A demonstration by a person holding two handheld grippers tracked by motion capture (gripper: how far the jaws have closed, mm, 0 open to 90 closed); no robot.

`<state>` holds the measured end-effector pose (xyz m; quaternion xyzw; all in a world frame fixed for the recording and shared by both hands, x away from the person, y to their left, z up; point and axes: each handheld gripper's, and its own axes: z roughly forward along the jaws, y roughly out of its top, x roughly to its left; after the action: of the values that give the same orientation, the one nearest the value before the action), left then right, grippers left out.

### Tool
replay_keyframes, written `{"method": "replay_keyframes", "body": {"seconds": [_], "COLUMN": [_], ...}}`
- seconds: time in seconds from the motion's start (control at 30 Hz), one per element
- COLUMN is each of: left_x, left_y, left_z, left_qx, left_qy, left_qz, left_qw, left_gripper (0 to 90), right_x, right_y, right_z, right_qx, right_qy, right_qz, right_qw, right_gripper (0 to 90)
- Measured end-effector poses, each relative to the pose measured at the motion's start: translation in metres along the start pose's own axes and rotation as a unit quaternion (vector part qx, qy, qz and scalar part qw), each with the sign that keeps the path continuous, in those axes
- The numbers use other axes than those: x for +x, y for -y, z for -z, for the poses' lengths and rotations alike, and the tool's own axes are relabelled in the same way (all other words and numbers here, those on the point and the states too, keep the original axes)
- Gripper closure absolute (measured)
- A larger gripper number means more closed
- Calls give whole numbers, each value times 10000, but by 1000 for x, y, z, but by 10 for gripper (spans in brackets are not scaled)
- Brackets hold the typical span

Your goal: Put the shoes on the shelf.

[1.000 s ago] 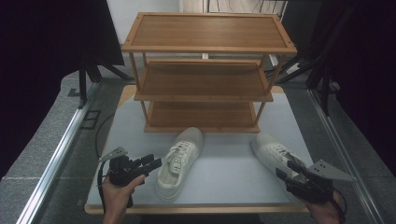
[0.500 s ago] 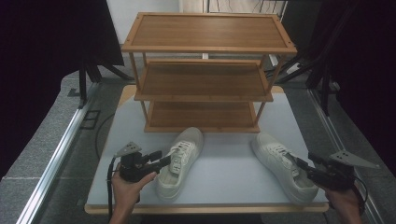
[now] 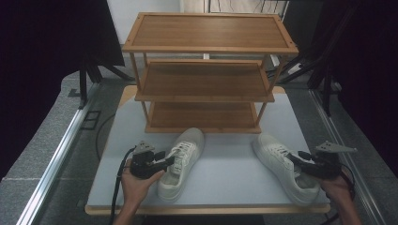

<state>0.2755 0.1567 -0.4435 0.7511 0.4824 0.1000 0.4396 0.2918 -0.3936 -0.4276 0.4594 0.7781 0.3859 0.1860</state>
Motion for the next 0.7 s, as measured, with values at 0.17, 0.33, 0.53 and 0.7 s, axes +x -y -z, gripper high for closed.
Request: {"method": "replay_keyframes", "body": {"seconds": [0.17, 0.33, 0.53, 0.7], "left_x": [-1, -2, -5, -14], "left_y": [-4, -5, -4, -4], "left_z": [-12, -26, -27, -28], "left_qx": [38, 144, 89, 73], "left_qy": [-79, -293, -479, -843], "left_qz": [-8, -22, -167, -503], "left_qw": [10000, 9995, 9987, 9951], "left_gripper": [516, 541, 717, 820], "right_x": [-2, -4, -8, -6], "right_y": [-1, -2, -1, -1], "right_z": [-15, -20, -21, -21], "right_qx": [129, 99, 125, 138], "right_qy": [-55, -24, 82, 168], "right_qz": [356, 352, 280, 377], "right_qw": [9993, 9993, 9995, 9991], "right_gripper": [585, 631, 763, 812]}}
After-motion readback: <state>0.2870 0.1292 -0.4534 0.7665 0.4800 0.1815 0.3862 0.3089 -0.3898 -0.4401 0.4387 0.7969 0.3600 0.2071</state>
